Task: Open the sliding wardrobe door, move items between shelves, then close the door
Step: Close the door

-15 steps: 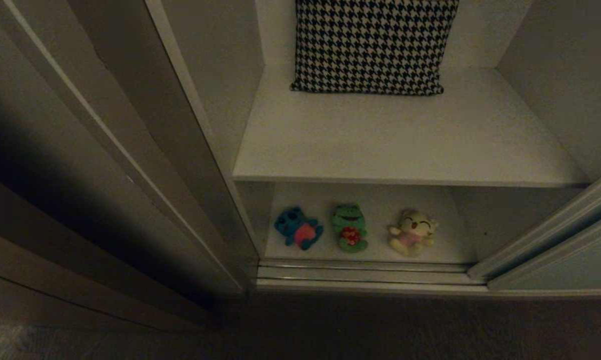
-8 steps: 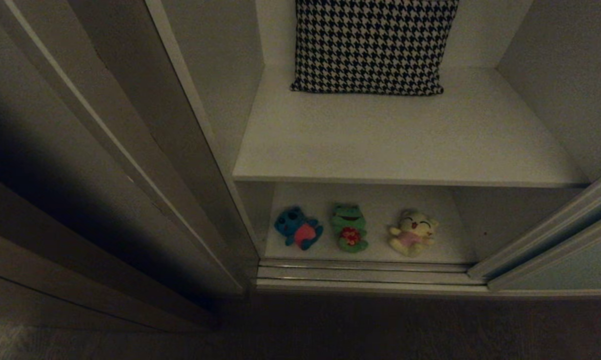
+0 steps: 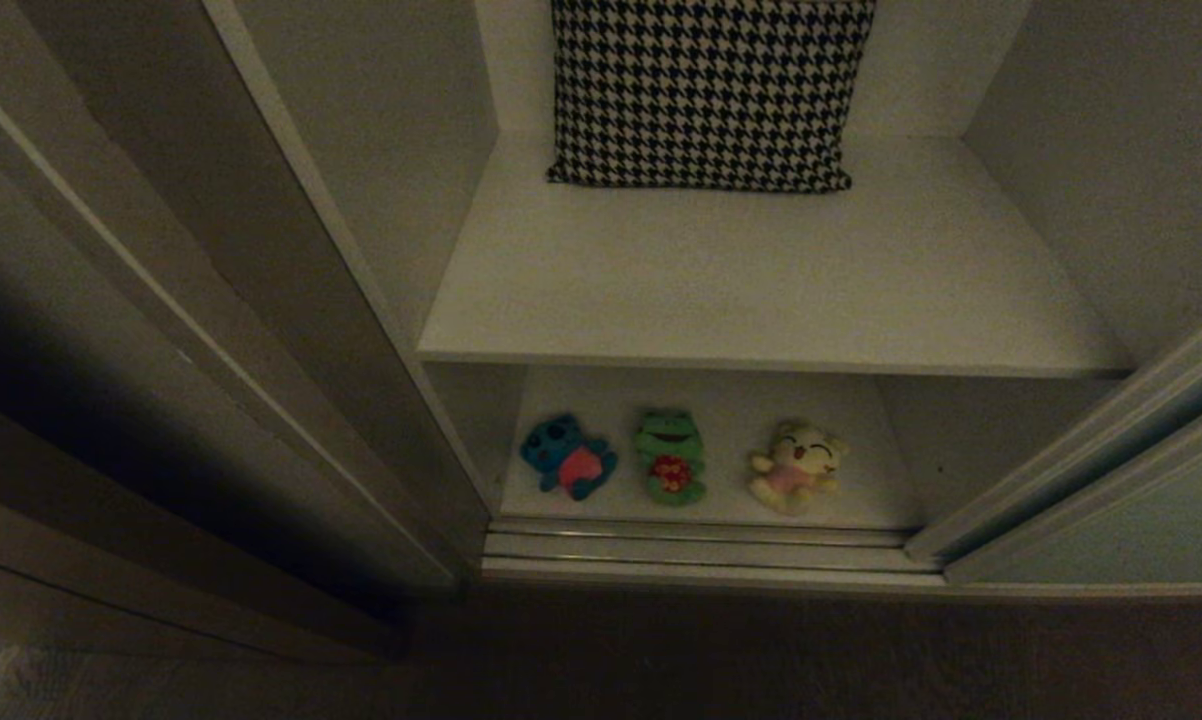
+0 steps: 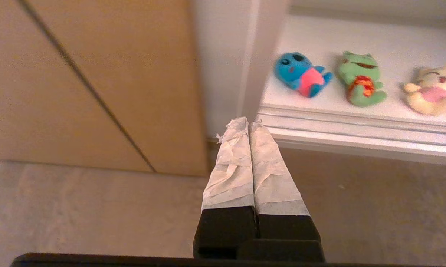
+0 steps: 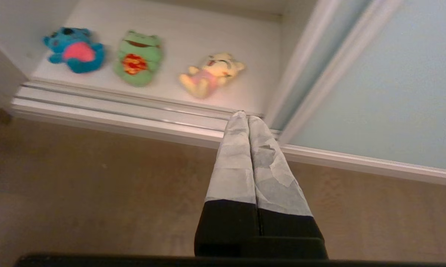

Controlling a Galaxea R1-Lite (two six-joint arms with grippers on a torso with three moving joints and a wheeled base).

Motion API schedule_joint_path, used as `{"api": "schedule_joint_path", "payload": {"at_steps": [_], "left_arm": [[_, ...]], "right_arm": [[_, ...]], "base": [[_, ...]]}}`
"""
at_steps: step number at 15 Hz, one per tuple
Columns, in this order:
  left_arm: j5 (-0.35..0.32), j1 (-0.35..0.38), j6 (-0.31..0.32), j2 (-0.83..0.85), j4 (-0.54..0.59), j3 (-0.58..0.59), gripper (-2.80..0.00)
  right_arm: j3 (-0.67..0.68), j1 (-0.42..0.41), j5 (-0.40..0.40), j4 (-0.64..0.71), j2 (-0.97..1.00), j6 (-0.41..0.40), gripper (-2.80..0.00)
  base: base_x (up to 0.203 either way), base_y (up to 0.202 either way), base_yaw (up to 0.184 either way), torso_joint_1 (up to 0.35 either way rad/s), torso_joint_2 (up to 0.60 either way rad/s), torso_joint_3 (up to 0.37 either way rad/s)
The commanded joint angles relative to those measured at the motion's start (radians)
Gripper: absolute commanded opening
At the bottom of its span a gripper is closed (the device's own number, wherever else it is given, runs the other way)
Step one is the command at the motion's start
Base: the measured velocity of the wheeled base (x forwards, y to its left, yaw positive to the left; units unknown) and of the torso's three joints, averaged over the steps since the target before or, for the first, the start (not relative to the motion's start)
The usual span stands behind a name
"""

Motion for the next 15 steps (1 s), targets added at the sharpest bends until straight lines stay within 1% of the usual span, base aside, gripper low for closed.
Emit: {"api": "schedule_joint_path", "payload": {"at_steps": [1, 10, 12, 15], "left_arm": [[0.000, 0.000, 0.000, 0.002, -0.001, 0.000, -2.80], [0.000, 0.000, -0.002, 0.002, -0.002, 0.001, -2.80], [0.000, 0.000, -0.002, 0.002, -0.001, 0.000, -2.80], [0.000, 0.000, -0.002, 0.002, -0.002, 0.000, -2.80]], "right_arm": [[-0.001, 0.000, 0.000, 0.000, 0.000, -0.001, -2.80], [0.000, 0.000, 0.000, 0.000, 0.000, -0.001, -2.80], [-0.001, 0.000, 0.000, 0.000, 0.000, -0.001, -2.80], [-0.001, 0.000, 0.000, 0.000, 0.000, -0.001, -2.80]], "base": [[0.000, -0.195, 0.003, 0.002, 0.01, 0.008], [0.000, -0.194, 0.001, 0.001, 0.00, 0.002], [0.000, -0.096, 0.004, 0.003, 0.00, 0.005], [0.000, 0.000, 0.000, 0.000, 0.00, 0.000]]}}
